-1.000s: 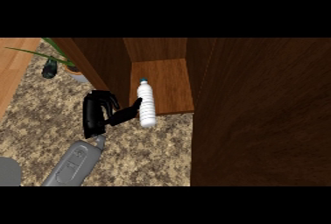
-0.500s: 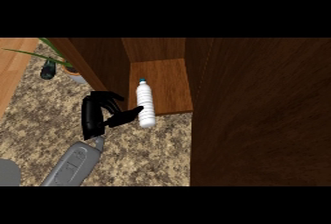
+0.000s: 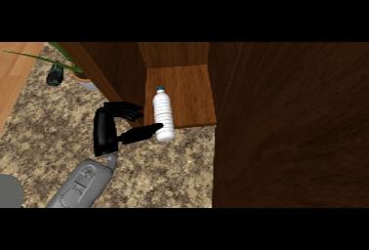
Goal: Pick up the bottled water, place it into the cabinet and close the cabinet
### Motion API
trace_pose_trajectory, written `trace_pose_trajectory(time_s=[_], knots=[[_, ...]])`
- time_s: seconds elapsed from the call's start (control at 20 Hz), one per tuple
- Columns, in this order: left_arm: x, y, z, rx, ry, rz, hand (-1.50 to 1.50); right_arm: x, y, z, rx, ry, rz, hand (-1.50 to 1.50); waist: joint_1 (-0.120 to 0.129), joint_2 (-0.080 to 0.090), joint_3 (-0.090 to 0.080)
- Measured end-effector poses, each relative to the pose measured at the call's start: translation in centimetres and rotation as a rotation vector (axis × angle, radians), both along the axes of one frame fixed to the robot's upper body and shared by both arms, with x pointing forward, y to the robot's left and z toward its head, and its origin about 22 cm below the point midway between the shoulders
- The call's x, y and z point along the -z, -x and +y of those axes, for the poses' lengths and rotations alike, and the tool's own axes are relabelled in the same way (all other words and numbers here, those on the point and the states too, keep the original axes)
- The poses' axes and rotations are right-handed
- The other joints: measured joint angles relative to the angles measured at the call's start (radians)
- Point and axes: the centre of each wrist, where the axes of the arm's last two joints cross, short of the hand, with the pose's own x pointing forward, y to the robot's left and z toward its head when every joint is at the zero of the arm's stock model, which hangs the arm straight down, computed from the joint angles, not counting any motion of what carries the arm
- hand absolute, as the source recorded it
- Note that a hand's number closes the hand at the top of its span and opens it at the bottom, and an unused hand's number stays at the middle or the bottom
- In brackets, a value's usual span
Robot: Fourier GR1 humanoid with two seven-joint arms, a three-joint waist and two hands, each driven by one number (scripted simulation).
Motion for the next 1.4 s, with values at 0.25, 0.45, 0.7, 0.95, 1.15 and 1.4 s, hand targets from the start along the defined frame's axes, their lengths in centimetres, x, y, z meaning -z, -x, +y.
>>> trace_pose_trajectory(time_s=[0.25, 0.45, 0.7, 0.95, 1.15, 1.4], knots=[[-0.2, 0.1, 0.1, 0.079, 0.107, 0.0, -1.5, -0.2, 0.3, -0.5, 0.014, 0.006, -0.007, -1.5, 0.015, 0.003, -0.005], [0.0, -0.2, 0.3, 0.16, 0.168, -0.016, -1.5, 0.1, 0.6, -0.8, 0.03, 0.008, -0.005, -1.5, 0.03, 0.004, -0.006], [0.2, -0.5, 0.3, 0.248, 0.245, -0.02, -1.5, 0.0, 1.2, -0.9, 0.049, 0.009, 0.001, -1.5, 0.051, 0.003, -0.008], [0.2, -0.5, -0.2, 0.32, 0.34, -0.015, -1.5, -0.2, 1.6, -0.6, 0.069, 0.007, 0.008, -1.5, 0.072, 0.005, -0.011], [0.2, -0.4, -0.2, 0.372, 0.39, -0.022, -1.5, -0.6, 1.7, -0.4, 0.08, 0.009, 0.008, -1.5, 0.08, 0.006, -0.011], [-1.7, 0.5, -1.4, 0.43, 0.469, -0.063, -1.5, -0.7, 2.4, 0.1, 0.084, 0.013, 0.016, -1.5, 0.087, 0.003, -0.01]])
